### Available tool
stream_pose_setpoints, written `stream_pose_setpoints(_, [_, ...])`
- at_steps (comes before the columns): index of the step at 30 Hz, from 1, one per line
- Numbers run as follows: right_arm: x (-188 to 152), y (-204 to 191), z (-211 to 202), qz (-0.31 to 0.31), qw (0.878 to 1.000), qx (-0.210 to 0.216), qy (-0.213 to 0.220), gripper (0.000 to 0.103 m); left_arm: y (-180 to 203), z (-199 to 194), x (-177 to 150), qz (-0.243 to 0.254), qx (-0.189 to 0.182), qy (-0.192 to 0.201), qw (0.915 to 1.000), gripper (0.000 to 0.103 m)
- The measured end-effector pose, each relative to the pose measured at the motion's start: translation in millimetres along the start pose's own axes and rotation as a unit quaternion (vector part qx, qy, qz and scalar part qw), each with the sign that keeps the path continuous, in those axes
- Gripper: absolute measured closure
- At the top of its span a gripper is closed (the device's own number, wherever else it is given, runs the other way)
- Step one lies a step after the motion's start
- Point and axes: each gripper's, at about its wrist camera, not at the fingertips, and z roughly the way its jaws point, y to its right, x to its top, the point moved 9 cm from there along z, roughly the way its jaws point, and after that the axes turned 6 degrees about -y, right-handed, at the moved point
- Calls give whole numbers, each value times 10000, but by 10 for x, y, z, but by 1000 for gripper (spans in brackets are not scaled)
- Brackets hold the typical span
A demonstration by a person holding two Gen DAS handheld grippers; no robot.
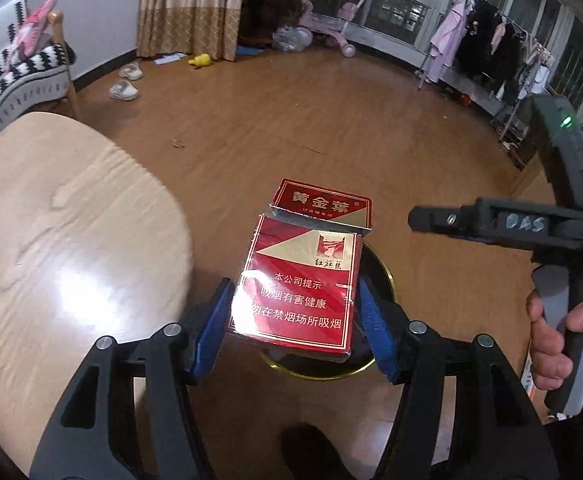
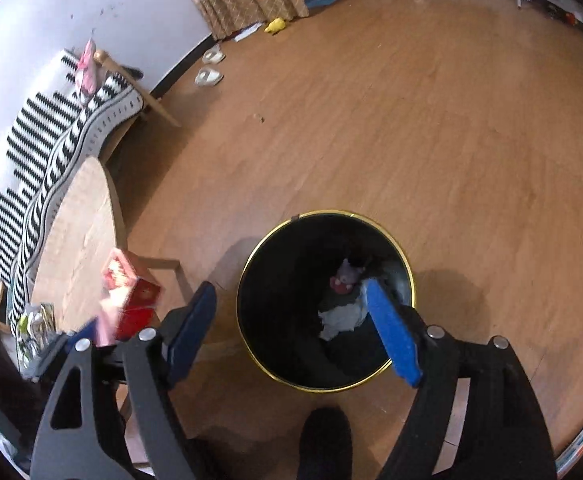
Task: Collect trash
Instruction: 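Carry bag and cigarette pack to the black bin and open both tools, then grasp the white paper wrapper with the left tool while the right grasps the red ribbon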
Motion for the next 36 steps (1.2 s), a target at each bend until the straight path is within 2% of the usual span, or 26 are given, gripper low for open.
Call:
stream_pose_setpoints(1, [7, 14, -36, 38, 10000, 9, 41, 26, 40, 53, 10, 17, -28, -27, 10000, 40])
stream_pose_setpoints(3, [34, 46, -136, 115, 9997, 41, 188, 24, 120, 172, 31, 45, -52, -96, 9999, 23])
stream_pose_setpoints(8, [43, 39, -259, 92, 9994, 47, 324, 23, 201, 295, 20, 144, -17, -159, 9998, 17])
stream_pose_setpoints(11, [32, -52, -286, 4, 9994, 64, 338, 23, 170, 228, 31, 135, 18, -127, 9998, 17])
stream_pose_setpoints(17, [8, -600, -267, -429, 9983, 278, 293, 23, -181, -302, -20, -39, 291, 201, 9994, 12])
stream_pose_setpoints(23, [-146, -1507, -148, -1049, 9929, 540, 168, 21, -999, -1089, -333, -638, 964, 476, 9922, 10])
stream_pose_setpoints(26, [-315, -2121, -38, -1487, 9864, 696, 21, 21, -1508, -1566, -597, -1073, 1306, 628, 9836, 10])
stream_pose_setpoints(29, [-536, -2736, 46, -1976, 9769, 804, -97, 21, -2014, -2055, -924, -1414, 1763, 764, 9711, 10])
stream_pose_setpoints(31, [-733, -3160, 118, -2314, 9686, 889, -198, 21, -2376, -2426, -1201, -1639, 2135, 884, 9590, 10])
stream_pose_setpoints(36, [-1334, -4136, 290, -3087, 9440, 1067, -457, 21, -3270, -3205, -2032, -2317, 3025, 997, 9192, 8])
